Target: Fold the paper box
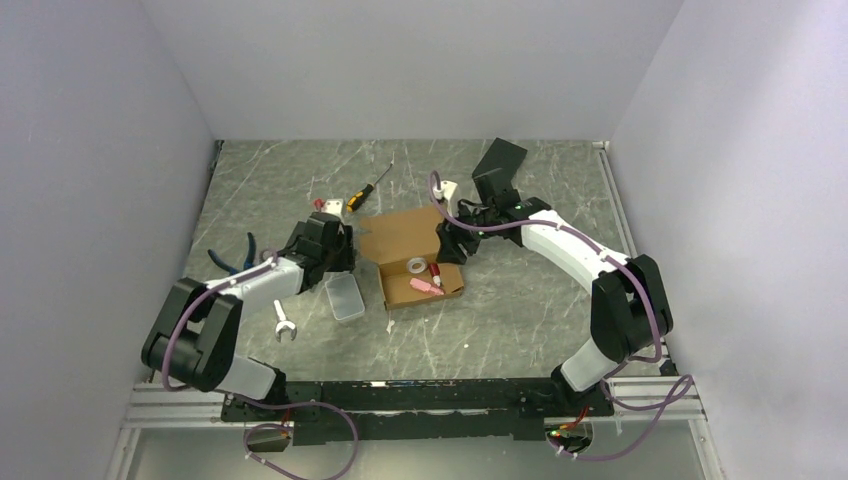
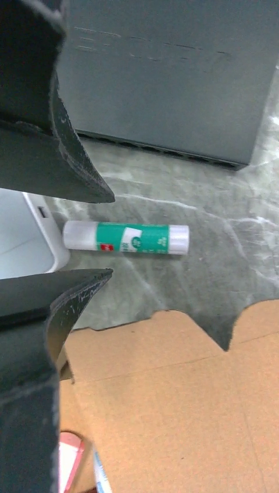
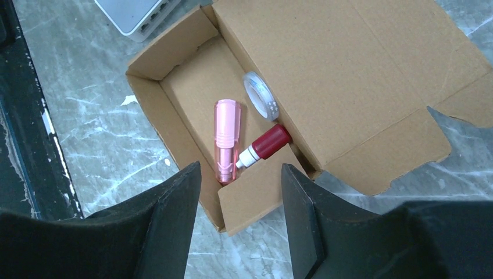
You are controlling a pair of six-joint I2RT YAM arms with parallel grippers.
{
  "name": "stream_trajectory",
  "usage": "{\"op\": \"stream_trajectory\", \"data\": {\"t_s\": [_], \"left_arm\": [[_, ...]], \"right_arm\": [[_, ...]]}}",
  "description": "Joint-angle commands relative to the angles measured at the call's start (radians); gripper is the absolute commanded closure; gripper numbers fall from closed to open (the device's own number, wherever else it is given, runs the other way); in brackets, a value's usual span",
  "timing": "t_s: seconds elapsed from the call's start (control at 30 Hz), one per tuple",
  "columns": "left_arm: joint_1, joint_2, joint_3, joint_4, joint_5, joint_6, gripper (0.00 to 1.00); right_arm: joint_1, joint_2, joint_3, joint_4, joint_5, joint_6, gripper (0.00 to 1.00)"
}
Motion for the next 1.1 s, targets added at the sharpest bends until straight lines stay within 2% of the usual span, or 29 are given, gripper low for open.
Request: {"op": "stream_trajectory", "data": {"t_s": [0.0,0.43,0.47,0.53,0.6,0.63,0.73,0.93,1.07], "left_arm": [[0.005,0.064,0.069,0.056,-0.021,0.060,0.51],[0.005,0.195,0.097,0.036,-0.064,0.062,0.63],[0.005,0.201,0.099,0.028,-0.065,0.060,0.66],[0.004,0.205,0.110,0.012,-0.077,0.055,0.79],[0.004,0.195,0.114,0.006,-0.098,0.047,0.88],[0.005,0.185,0.114,-0.020,-0.111,0.042,0.94],[0.005,0.125,0.105,-0.056,-0.140,0.022,1.00],[0.005,-0.103,0.065,-0.116,-0.124,-0.061,1.00],[0.005,-0.271,0.006,-0.160,-0.051,-0.137,1.00]], "right_arm": [[-0.016,-0.036,0.019,0.007,-0.046,-0.020,0.43],[-0.031,-0.039,0.017,0.010,-0.061,-0.013,0.43],[-0.033,-0.038,0.017,0.010,-0.061,-0.013,0.43],[-0.035,-0.037,0.017,0.011,-0.062,-0.011,0.43],[-0.039,-0.039,0.017,0.011,-0.066,-0.010,0.43],[-0.040,-0.040,0.017,0.010,-0.067,-0.009,0.43],[-0.046,-0.043,0.015,0.010,-0.073,-0.010,0.43],[-0.056,-0.049,0.015,0.007,-0.084,-0.015,0.43],[-0.074,-0.056,0.018,-0.011,-0.111,-0.036,0.41]]}}
